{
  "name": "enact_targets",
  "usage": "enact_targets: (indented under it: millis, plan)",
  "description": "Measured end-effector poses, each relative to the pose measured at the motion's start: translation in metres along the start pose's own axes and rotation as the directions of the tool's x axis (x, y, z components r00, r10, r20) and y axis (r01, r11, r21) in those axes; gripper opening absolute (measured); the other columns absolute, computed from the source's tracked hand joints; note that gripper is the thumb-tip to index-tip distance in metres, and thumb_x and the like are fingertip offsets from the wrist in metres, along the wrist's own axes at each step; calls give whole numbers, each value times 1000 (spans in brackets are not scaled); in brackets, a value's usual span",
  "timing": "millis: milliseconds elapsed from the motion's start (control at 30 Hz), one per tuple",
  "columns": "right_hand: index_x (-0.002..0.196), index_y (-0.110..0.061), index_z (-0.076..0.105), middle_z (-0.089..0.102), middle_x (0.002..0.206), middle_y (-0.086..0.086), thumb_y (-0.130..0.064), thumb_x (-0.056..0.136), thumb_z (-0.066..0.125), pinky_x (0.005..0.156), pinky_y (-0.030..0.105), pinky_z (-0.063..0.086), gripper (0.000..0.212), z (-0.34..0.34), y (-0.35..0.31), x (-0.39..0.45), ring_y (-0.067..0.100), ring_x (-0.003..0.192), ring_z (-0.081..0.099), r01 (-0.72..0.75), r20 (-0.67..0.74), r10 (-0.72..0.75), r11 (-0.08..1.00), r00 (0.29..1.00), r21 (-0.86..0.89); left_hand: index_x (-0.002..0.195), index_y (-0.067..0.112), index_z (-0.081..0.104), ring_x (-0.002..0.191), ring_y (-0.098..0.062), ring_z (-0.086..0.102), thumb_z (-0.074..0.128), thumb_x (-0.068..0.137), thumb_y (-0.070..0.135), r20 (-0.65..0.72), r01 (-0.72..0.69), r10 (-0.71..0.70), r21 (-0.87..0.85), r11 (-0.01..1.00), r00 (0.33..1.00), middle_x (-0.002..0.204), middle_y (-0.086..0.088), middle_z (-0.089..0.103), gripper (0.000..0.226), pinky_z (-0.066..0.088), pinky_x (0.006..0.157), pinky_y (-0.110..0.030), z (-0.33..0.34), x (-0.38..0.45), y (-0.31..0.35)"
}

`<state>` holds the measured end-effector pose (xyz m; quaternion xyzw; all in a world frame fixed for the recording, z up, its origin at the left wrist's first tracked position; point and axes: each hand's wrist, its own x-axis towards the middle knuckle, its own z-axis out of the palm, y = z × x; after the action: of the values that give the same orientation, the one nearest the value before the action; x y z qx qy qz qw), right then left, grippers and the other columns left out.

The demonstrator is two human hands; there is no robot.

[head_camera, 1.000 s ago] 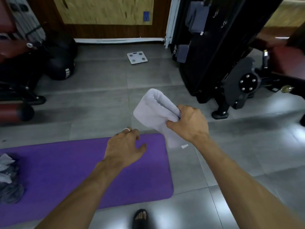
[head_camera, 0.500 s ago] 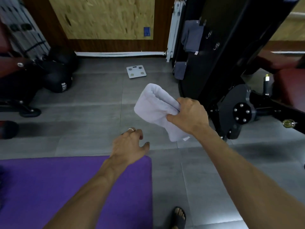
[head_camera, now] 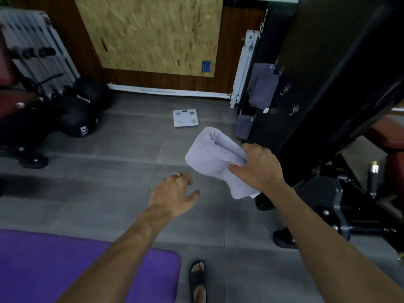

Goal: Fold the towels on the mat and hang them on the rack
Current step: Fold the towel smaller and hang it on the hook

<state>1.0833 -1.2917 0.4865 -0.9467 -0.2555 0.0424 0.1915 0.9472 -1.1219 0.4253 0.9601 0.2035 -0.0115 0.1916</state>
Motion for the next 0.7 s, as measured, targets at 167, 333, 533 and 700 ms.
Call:
enact_targets:
  millis: [167, 333, 533, 700]
  plan:
    - [90, -15, 57, 57, 86, 0, -40, 77, 69, 64, 33, 49, 31, -9, 34, 103, 22, 75, 59, 1, -12, -1, 1000, 1000, -12, 113, 26, 58, 102, -18, 61, 57, 86, 51, 9, -9, 9, -1, 1000, 1000, 113, 5, 62, 37, 49, 83, -30, -13, 112, 10]
    - [92, -16, 55, 54, 86, -2, -41, 78, 70, 74, 37, 49, 32, -20, 63, 197, 22, 78, 59, 48, -15, -48, 998, 999, -35, 116, 23, 54, 113, -18, 56, 62, 84, 50, -33, -9, 7, -49, 999, 999, 117, 3, 57, 43, 47, 88, -33, -37, 218, 19]
    - [104, -14, 60, 58, 96, 1, -37, 79, 73, 85, 41, 44, 36, -15, 112, 296, 21, 90, 57, 142, 87, -147, 988, 985, 63, 131, 31, 40, 114, -9, 54, 74, 66, 58, 67, -121, 157, -377, 918, 985, 126, 12, 56, 77, 50, 91, -35, -38, 338, 55]
    - [114, -21, 58, 58, 107, -5, -27, 75, 73, 91, 36, 47, 42, -13, 147, 360, 15, 99, 58, 36, 129, -72, 965, 989, 259, 110, 32, 54, 96, -2, 62, 73, 70, 45, 44, -166, 226, -542, 824, 973, 105, 17, 66, 46, 50, 77, -24, -21, 413, 98]
